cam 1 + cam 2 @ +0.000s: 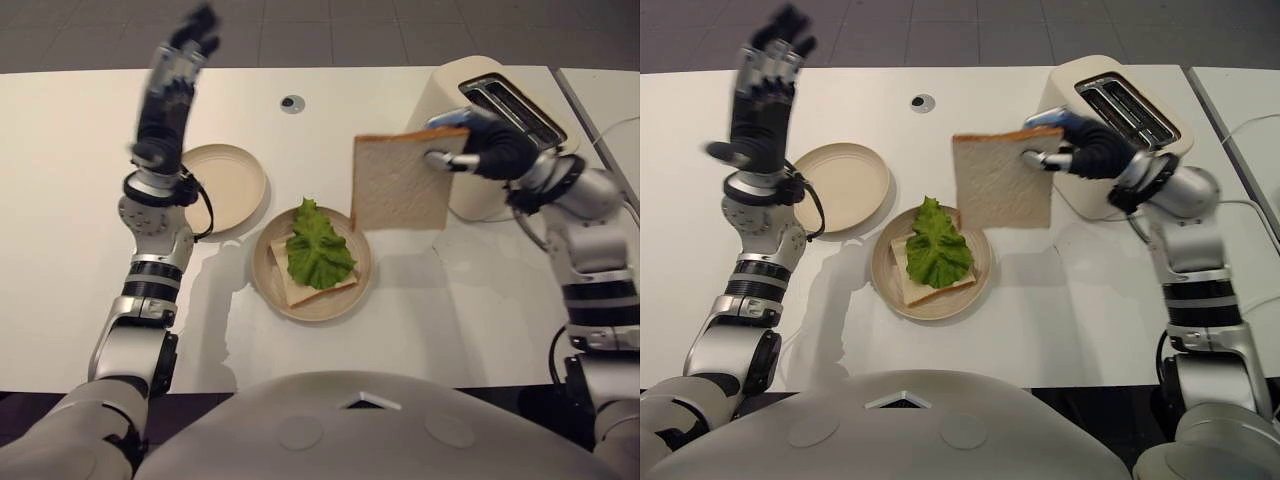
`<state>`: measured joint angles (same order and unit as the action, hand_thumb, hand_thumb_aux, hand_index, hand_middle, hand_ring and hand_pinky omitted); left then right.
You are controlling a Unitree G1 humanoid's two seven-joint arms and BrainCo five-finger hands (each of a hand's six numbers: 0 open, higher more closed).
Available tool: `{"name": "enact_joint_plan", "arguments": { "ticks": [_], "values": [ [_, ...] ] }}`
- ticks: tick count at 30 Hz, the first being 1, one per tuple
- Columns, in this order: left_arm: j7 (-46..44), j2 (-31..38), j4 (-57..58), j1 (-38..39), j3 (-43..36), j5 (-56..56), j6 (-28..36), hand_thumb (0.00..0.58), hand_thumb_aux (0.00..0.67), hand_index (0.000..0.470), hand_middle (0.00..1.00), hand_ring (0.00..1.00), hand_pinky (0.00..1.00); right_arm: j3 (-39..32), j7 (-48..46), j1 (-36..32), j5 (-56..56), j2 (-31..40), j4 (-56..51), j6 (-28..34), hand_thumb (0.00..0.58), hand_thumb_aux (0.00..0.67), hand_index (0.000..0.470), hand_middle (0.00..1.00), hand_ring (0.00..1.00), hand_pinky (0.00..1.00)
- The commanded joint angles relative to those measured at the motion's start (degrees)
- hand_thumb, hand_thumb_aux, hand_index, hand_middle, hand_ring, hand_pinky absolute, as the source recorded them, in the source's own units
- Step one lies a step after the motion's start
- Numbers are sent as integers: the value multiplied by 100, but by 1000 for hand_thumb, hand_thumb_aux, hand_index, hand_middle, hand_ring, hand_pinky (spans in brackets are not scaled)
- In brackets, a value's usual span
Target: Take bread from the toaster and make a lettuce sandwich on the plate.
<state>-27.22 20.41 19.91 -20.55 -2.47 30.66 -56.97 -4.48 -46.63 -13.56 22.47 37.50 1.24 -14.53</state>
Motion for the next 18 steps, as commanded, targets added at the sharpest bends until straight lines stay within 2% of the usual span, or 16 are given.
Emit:
{"name": "enact_joint_plan", "arguments": {
  "ticks": [1, 4, 8, 14, 18],
  "values": [
    [-624, -81, -656, 233, 234, 979, 586, 0, 0, 0, 0, 0, 0, -638, -340, -120, -103, -690, -454, 469, 580, 670, 470, 1000, 1000, 1000],
    [-1552, -99, -1209, 602, -59, 1225, 864, 0, 0, 0, 0, 0, 0, -1048, -188, -238, -687, -1175, -1113, 554, 580, 670, 470, 1000, 1000, 1000],
    [-2658, -85, -1624, 1060, -690, 864, 1036, 0, 0, 0, 0, 0, 0, -1392, 135, -406, -1559, -1559, -1667, 356, 580, 670, 470, 1000, 1000, 1000],
    [-3722, 78, -1366, 1378, -1230, 105, 1160, 0, 0, 0, 0, 0, 0, -1718, 360, -521, -2464, -1741, -1961, 45, 580, 670, 470, 1000, 1000, 1000],
    [-4176, 240, -820, 1478, -1453, -554, 1021, 0, 0, 0, 0, 0, 0, -1845, 454, -609, -2922, -1680, -1989, -168, 580, 670, 470, 1000, 1000, 1000]
  ]
}}
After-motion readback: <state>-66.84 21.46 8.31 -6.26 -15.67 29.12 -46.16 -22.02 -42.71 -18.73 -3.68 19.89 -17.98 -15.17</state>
